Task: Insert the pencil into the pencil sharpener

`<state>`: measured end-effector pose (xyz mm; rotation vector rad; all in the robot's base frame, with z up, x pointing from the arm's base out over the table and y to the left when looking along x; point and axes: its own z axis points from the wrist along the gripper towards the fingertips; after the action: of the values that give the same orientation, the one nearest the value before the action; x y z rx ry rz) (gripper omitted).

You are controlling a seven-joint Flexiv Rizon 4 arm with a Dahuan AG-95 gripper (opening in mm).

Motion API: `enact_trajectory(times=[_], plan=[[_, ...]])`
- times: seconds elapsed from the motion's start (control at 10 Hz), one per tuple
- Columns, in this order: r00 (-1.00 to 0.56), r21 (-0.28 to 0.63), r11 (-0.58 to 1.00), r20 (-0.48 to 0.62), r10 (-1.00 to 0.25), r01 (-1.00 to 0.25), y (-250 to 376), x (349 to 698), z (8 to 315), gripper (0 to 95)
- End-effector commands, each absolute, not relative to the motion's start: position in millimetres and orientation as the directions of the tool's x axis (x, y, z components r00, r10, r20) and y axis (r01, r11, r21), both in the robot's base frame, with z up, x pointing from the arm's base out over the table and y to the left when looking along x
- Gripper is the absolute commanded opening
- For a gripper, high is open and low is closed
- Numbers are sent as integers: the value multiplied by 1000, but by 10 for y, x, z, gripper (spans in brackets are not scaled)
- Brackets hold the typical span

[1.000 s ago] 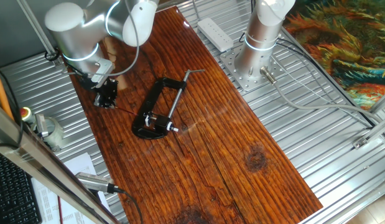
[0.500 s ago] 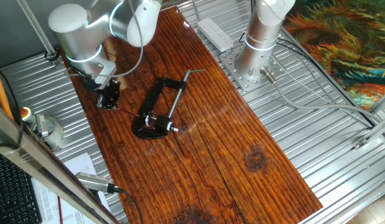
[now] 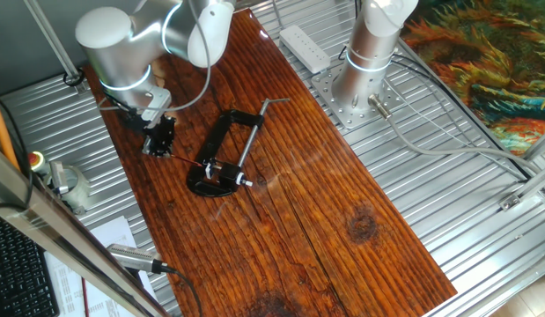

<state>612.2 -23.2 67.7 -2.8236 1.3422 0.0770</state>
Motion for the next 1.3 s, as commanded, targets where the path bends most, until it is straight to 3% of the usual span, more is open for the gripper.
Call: enact_trajectory(times=[0.1, 1.3], plan=[[633, 7, -634, -52, -772, -773, -223, 6122, 685, 0], [655, 11, -656, -51, -754, -755, -221, 6121, 688, 0]])
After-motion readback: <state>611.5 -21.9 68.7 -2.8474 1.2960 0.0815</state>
